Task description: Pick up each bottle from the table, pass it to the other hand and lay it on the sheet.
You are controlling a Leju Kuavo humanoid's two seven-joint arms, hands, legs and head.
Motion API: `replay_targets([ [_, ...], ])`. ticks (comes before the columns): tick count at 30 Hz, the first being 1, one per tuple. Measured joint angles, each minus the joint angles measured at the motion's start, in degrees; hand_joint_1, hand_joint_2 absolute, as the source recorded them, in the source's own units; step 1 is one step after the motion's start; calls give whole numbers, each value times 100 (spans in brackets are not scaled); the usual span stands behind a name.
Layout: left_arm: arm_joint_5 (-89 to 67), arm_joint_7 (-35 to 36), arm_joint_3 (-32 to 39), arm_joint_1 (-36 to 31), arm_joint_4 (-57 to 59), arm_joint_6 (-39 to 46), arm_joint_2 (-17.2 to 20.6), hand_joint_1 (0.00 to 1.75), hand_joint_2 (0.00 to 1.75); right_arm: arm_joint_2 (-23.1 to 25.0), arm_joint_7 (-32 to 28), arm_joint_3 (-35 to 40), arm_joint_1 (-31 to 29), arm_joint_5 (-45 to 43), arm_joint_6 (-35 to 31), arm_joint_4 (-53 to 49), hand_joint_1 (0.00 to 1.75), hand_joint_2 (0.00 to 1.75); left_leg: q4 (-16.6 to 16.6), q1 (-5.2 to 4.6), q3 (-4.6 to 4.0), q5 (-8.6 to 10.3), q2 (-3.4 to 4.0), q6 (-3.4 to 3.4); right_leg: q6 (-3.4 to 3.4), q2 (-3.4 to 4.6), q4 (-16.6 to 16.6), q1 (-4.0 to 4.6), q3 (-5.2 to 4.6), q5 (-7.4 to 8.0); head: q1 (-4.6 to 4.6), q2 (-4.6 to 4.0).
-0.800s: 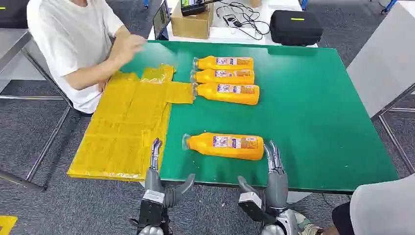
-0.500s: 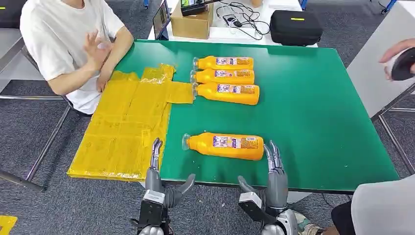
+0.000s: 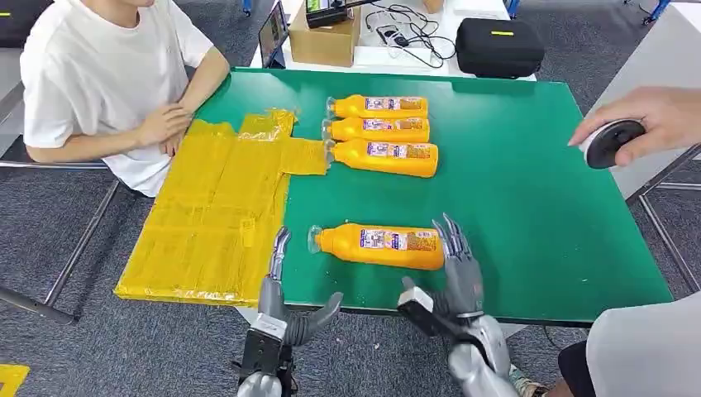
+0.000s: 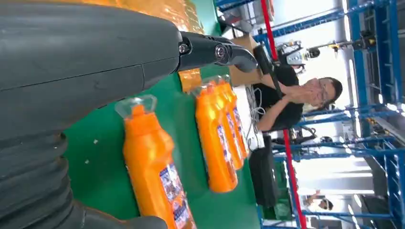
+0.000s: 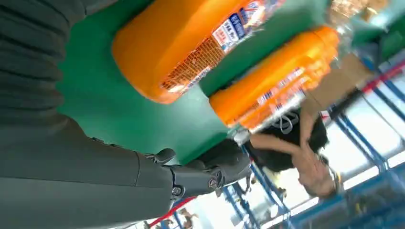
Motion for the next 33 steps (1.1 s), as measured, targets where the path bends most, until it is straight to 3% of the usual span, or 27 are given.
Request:
replay_targets([
  [4,20,0,-37,-115,153,-114,-46,0,175,-46,307,140,-556,399,173,785,0,0,1,0,0,2,0,0,0,0,1,1,0,1,0,0],
  [5,9,0,-50,-136,171,-125,-55,0,175,-46,344,171,-671,478,182,953,0,175,1,1,0,2,0,0,0,0,2,1,0,1,0,0],
  [14,-2,0,-181,-366,337,-247,-103,0,175,9,718,490,-1454,945,442,2037,0,175,1,1,0,1,0,0,0,0,1,1,0,0,0,0],
  [25,0,0,-227,-405,442,-261,-131,0,175,57,812,625,-1674,1026,562,2414,0,175,1,0,0,1,1,1,0,0,1,1,0,0,0,0],
  [33,0,0,-330,-405,444,-424,-133,0,175,79,2023,1133,-2283,1863,2145,2720,0,175,1,0,34,-5,32,-3,-4,16,-1,1,18,3,0,0],
])
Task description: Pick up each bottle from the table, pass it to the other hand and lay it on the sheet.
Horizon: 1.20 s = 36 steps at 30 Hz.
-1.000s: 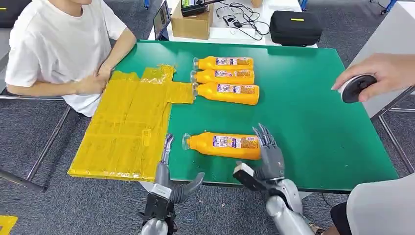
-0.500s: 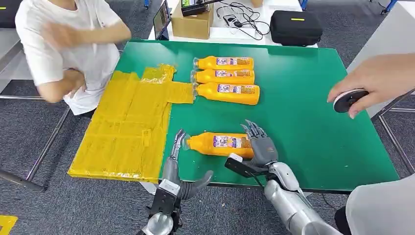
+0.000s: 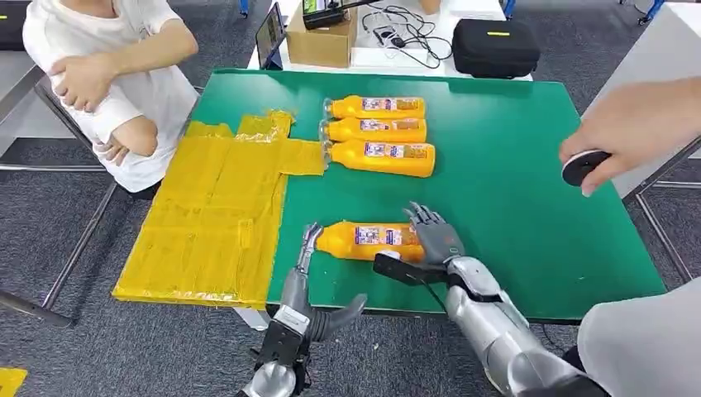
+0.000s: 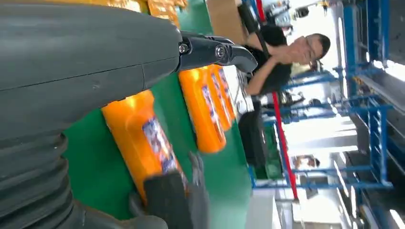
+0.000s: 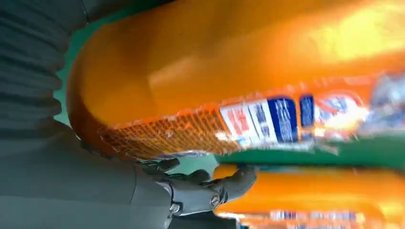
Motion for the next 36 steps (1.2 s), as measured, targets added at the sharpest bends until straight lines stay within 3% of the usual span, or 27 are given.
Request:
replay_targets([
  [2,0,0,-17,0,0,-2,0,0,175,4,124,140,-137,122,129,48,0,175,0,0,7,1,0,0,-1,0,0,0,7,1,2,0],
  [3,2,-2,-26,0,0,-4,0,0,175,13,146,210,-191,135,179,83,141,175,0,0,7,1,-1,-1,-2,0,0,0,7,2,0,0],
  [4,7,0,-35,0,0,-4,2,0,175,24,161,273,-230,133,227,111,175,175,0,0,7,5,-2,1,-3,0,0,0,7,3,2,0],
  [8,20,0,-44,-4,2,11,2,0,175,81,352,400,-369,146,652,195,175,175,0,0,9,7,0,2,-13,1,1,1,9,13,2,0],
  [11,76,0,-72,-96,50,-7,-28,0,175,170,716,520,-630,225,1572,308,175,175,0,0,22,6,7,2,-12,14,0,1,14,13,0,0],
  [20,149,0,-100,-256,267,-116,-131,0,175,269,902,771,-1000,308,2424,514,175,175,0,-2,26,12,-1,6,-8,11,0,-1,27,15,0,0],
  [27,424,0,-127,-280,289,-264,-142,0,175,177,-473,375,-830,-1197,2270,520,175,175,0,-1,29,-2,1,-4,-9,14,-1,1,25,13,0,0],
  [34,852,65,28,-103,280,168,-116,0,175,140,-1667,-607,165,-2985,859,-47,175,175,0,3,25,-3,-4,-5,-11,11,0,5,25,11,2,0],
  [36,903,92,83,-38,269,212,-92,0,175,149,-1773,-829,478,-3231,697,-311,175,175,-1,3,17,-2,-6,-5,-11,11,1,5,19,10,0,0],
])
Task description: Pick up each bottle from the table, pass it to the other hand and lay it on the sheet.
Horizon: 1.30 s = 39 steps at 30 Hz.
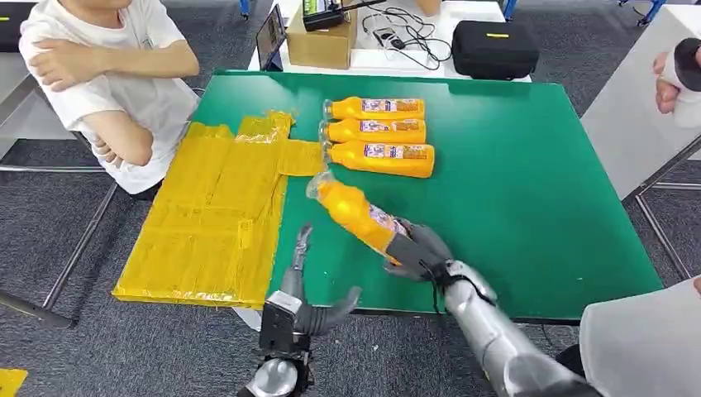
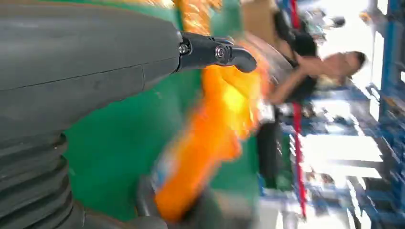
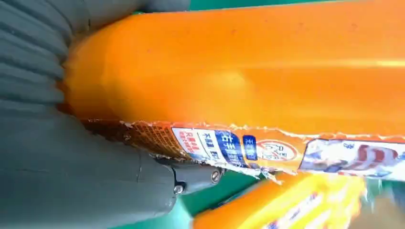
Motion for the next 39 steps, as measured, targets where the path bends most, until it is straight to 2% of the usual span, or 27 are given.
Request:
replay_targets([
  [6,232,178,87,62,-2,9,20,0,175,0,-156,-378,527,-532,-99,-619,175,175,0,-1,-2,0,-7,0,12,-2,-2,-3,-1,-10,2,0],
  [9,562,437,184,200,-35,-114,66,0,175,24,-391,-669,1183,-1253,-698,-1489,175,175,0,-2,-13,-1,-29,1,18,-15,-1,-4,-1,-16,-2,0],
  [12,605,457,210,274,-81,-166,113,0,175,33,-481,-871,1665,-1464,-1319,-2147,175,175,0,-2,-20,-5,-31,0,23,-17,0,-5,-3,-26,2,0],
  [16,646,522,221,375,-136,-286,170,0,175,48,-546,-1051,2042,-1530,-1552,-2694,175,175,0,-2,-20,-13,-27,0,23,-15,-1,-5,-10,-28,0,0],
  [18,1097,942,205,388,-144,-920,192,0,175,63,-573,-1097,2136,-1538,-1558,-2847,175,175,0,-2,-21,-13,-28,0,22,-15,-1,-5,-9,-30,2,0],
  [20,1492,1195,203,426,-144,-1567,234,0,175,72,-462,-1060,2168,-1432,-1161,-2900,175,175,0,-1,-21,-13,-27,0,22,-15,0,-4,-9,-30,0,0],
  [24,2035,1448,218,458,-175,-2531,306,0,175,65,-352,-491,2273,-879,-132,-2896,175,175,-1,0,-21,-13,-21,-1,21,-13,0,-3,-12,-30,0,0],
  [26,2683,1878,273,457,-230,-3039,321,0,175,90,-361,-7,2299,-572,95,-2847,175,175,-1,2,-21,-12,-24,-2,18,-14,1,0,-13,-33,-2,0],
  [28,2970,1965,337,457,-288,-3222,315,0,175,161,-374,489,2300,-498,231,-2682,175,175,-1,8,-22,-12,-25,-3,16,-14,1,5,-12,-34,-2,0],
  [31,2935,1882,409,476,-354,-3167,286,0,175,265,-444,893,2294,-640,306,-2406,175,175,-2,7,-23,-12,-24,-3,16,-14,1,3,-12,-35,-2,0],
  [34,2863,1860,457,500,-398,-3134,278,0,175,256,-437,1209,2235,-330,55,-2175,175,175,-2,4,-25,-12,-25,-2,16,-14,0,-2,-12,-35,2,0],
  [39,2909,1884,544,570,-463,-3163,278,0,175,238,-439,1478,2019,-236,35,-1815,175,175,-1,-1,-23,-12,-22,-1,18,-13,-1,-6,-14,-33,0,0],
])
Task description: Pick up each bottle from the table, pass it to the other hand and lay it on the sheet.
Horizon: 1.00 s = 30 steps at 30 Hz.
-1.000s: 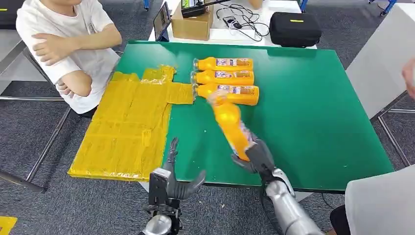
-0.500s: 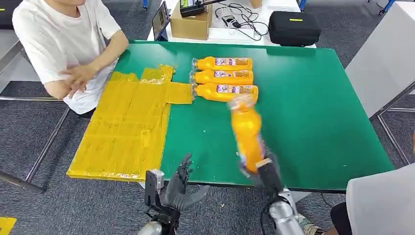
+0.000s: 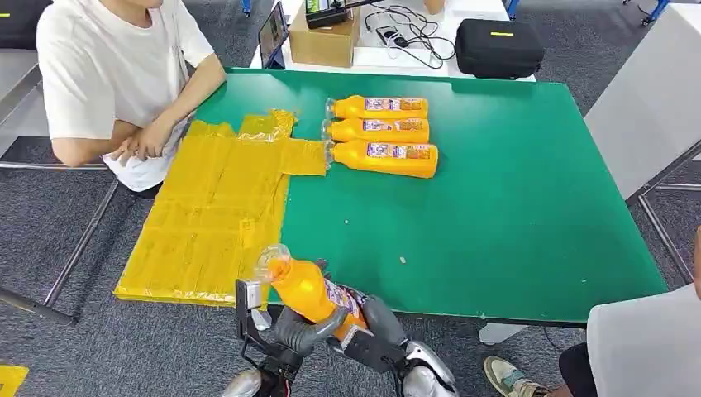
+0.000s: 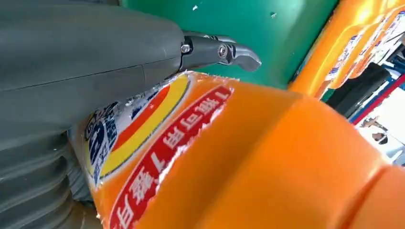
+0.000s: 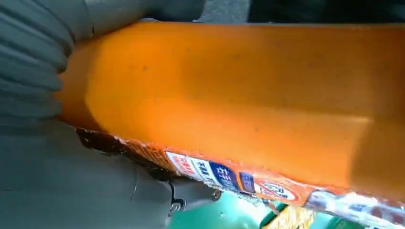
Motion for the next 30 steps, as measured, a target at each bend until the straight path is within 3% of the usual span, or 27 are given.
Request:
replay_targets([
  [10,264,68,166,95,-100,-70,-2,0,175,26,-22,210,-246,18,39,376,175,175,0,4,16,-1,22,-5,-17,6,0,8,0,11,0,0],
  [11,277,57,188,105,-113,-59,-2,108,175,35,-7,236,-272,33,57,417,84,175,0,4,18,-1,26,-5,-18,10,0,8,0,13,0,0],
  [12,286,48,205,117,-124,-50,-4,108,175,46,15,253,-305,50,91,454,84,175,0,4,20,-1,31,-5,-19,16,0,8,0,13,0,0],
  [13,290,46,221,133,-144,-41,-4,175,175,55,31,273,-346,61,123,492,0,175,0,4,22,-2,33,-5,-20,20,0,8,0,14,2,0],
  [14,312,50,240,146,-159,-33,-7,175,175,63,46,295,-386,68,160,535,0,0,0,4,25,-2,35,-6,-21,23,0,8,1,15,-2,0],
  [16,400,79,282,155,-173,-35,-15,175,175,90,92,345,-429,55,164,605,0,0,0,4,32,-2,34,-6,-23,23,-1,9,6,15,2,0],
  [17,443,76,297,158,-179,-39,-20,154,175,112,116,347,-441,44,149,631,0,0,0,4,32,-1,34,-6,-23,23,-1,9,7,16,-2,0],
  [18,527,76,315,158,-205,-61,-31,150,175,136,138,347,-446,6,118,651,0,0,0,4,32,-1,33,-7,-25,23,0,9,8,17,2,0],
  [19,570,50,337,161,-229,-132,-41,175,175,162,159,347,-449,-39,92,666,0,0,-1,4,33,0,34,-7,-27,23,0,11,10,20,2,0],
  [24,476,-315,376,219,-299,-909,7,175,175,230,188,304,-474,-359,125,739,0,0,0,8,32,4,33,-9,-34,22,0,13,10,23,2,0],
  [30,203,-394,376,206,-361,-730,9,175,175,262,118,196,-448,-463,-10,778,0,0,0,7,30,2,32,-9,-33,21,-1,11,9,21,0,0],
])
